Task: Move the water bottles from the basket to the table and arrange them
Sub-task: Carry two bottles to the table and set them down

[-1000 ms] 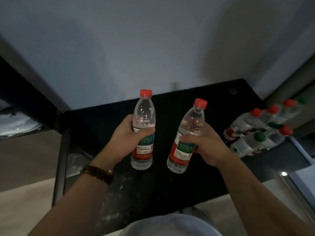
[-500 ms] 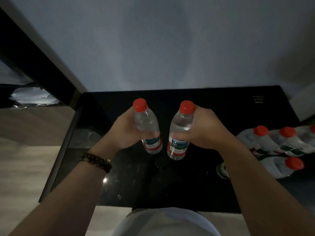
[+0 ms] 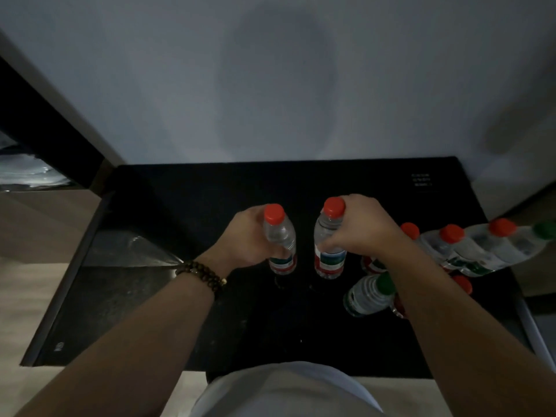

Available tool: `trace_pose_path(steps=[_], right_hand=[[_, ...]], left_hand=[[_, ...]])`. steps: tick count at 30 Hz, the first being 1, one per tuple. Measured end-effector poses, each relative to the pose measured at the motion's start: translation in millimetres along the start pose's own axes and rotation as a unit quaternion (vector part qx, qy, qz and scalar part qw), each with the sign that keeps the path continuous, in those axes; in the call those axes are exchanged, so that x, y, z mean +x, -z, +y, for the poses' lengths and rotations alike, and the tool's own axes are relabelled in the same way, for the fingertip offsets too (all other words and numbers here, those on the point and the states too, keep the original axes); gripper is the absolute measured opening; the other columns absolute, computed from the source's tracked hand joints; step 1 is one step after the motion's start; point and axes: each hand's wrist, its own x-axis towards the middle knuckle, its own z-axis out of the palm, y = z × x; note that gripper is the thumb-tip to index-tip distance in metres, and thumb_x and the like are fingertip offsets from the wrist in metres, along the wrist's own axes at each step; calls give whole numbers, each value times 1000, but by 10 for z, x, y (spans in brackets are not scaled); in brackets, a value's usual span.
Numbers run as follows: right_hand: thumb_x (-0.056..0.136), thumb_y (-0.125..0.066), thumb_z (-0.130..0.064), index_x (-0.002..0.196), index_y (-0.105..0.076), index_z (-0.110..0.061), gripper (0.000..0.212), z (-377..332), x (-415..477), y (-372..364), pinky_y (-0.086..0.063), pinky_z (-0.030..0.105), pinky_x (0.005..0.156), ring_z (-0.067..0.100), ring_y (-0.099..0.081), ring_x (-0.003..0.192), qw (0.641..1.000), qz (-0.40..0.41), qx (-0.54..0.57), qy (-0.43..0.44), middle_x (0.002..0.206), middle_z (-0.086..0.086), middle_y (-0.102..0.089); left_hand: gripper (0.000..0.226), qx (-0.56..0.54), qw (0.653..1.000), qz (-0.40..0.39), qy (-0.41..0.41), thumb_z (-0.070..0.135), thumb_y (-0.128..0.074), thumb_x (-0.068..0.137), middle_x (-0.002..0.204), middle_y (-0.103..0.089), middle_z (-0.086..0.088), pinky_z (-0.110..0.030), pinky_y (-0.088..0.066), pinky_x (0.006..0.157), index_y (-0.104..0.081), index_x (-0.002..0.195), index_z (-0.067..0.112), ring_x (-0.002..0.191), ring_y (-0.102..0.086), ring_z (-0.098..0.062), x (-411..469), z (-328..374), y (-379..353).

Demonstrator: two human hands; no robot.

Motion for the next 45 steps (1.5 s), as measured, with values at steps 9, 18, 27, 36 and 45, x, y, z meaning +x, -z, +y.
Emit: trace_pose_path(steps=[9, 18, 27, 36, 45], right_hand=[[70, -87, -23, 84, -66, -17, 26, 401, 296, -119, -61, 33, 68, 17, -70, 77, 997, -52, -51, -37, 86, 2, -70], [75, -80, -21, 68, -57, -18, 24, 519, 423, -192, -45, 22, 56, 11, -62, 63, 992, -78, -100, -10, 73, 0, -64], [80, -84, -21, 117, -64, -14, 43, 358, 320, -55, -59, 30, 81, 18, -66, 97, 970, -168, -172, -30, 114, 5, -63], [91, -74, -17, 132, -56, -10, 45, 248, 203, -56, -59, 36, 91, 24, -64, 108, 966, -174, -188, -44, 126, 11, -58], [79, -86, -31, 160, -24, -24, 102, -70, 99, -38, -48, 44, 108, 28, -48, 134, 959, -190, -209, -28, 153, 9, -41]], left_hand=[[54, 3, 999, -29, 46, 17, -92, 71, 113, -65, 12, -29, -53, 93, -64, 116, 27, 107, -63, -7, 328, 26, -330], [54, 14, 996, -57, 60, 15, -89, 74, 113, -62, 13, -21, -47, 87, -62, 118, 29, 106, -60, -3, 453, -79, -434], [59, 32, 997, -54, 45, 16, -89, 75, 124, -61, 8, -30, -46, 103, -62, 126, 25, 115, -58, -9, 444, -118, -526], [70, 57, 995, -62, 47, 19, -92, 70, 131, -55, 5, -34, -45, 108, -58, 130, 26, 122, -55, -14, 427, -146, -597], [111, 104, 987, -78, 96, 29, -95, 67, 152, -45, 1, -39, -42, 116, -30, 157, 25, 138, -46, -18, 172, -147, -347]])
